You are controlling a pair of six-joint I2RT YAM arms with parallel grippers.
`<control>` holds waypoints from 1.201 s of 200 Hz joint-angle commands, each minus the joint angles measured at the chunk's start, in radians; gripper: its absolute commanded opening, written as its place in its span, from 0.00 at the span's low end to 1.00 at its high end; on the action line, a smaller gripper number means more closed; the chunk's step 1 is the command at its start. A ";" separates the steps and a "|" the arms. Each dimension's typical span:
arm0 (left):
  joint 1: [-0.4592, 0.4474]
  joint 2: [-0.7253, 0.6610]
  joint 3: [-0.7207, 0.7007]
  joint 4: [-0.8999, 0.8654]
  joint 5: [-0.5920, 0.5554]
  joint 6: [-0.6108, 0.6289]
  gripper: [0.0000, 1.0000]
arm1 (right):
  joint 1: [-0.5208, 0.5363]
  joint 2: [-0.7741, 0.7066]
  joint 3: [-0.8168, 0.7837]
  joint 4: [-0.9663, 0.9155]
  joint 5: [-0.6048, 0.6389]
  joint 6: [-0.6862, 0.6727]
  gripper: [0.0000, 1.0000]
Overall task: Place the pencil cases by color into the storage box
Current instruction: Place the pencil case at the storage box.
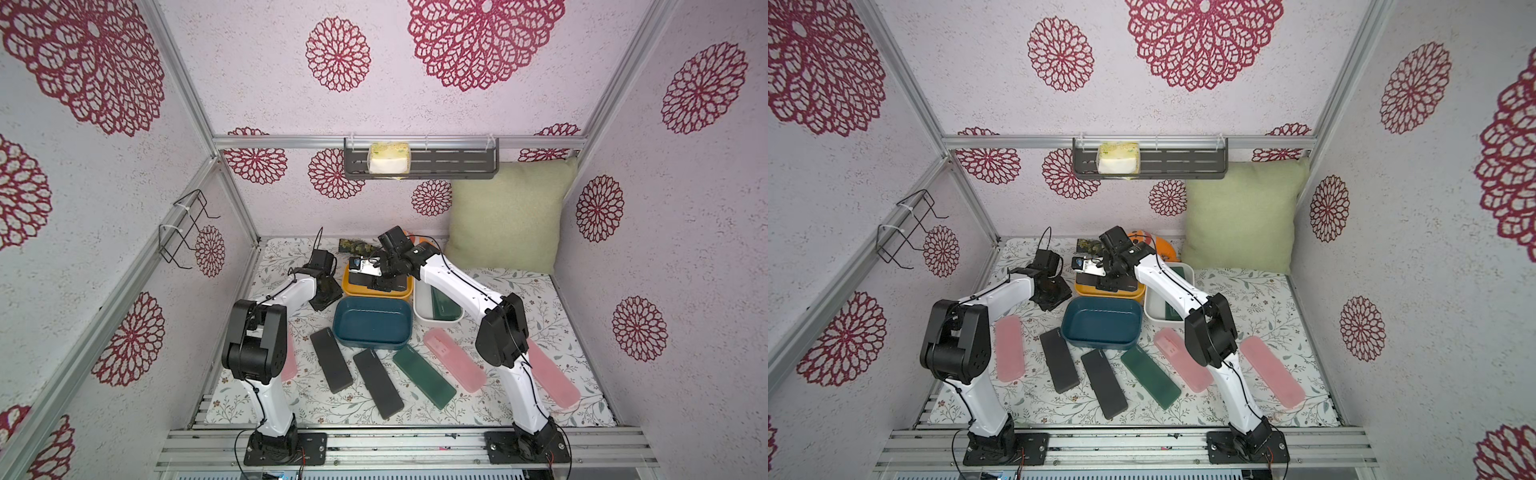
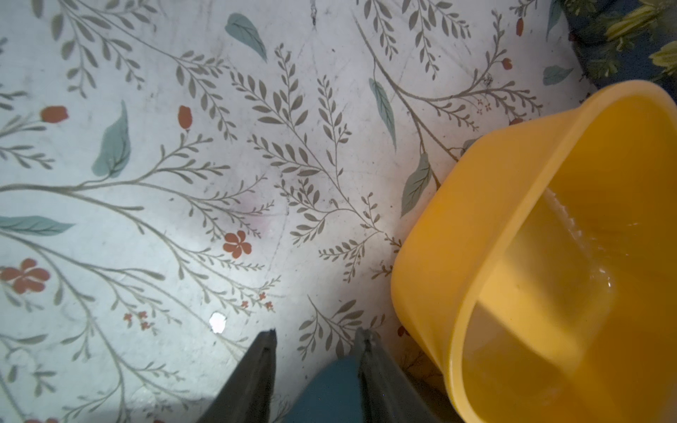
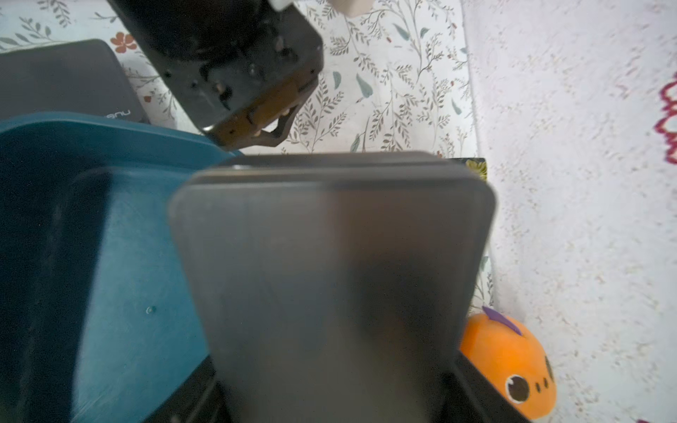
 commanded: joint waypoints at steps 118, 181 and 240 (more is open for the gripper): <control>0.006 -0.098 -0.007 -0.063 -0.085 0.019 0.43 | -0.046 0.229 0.275 -0.110 0.045 -0.032 0.28; 0.015 -0.116 -0.004 -0.071 -0.092 0.029 0.45 | -0.050 0.275 0.279 -0.087 0.056 -0.030 0.30; 0.020 -0.141 -0.007 -0.044 -0.073 0.046 0.58 | -0.058 0.334 0.283 -0.035 0.083 -0.015 0.32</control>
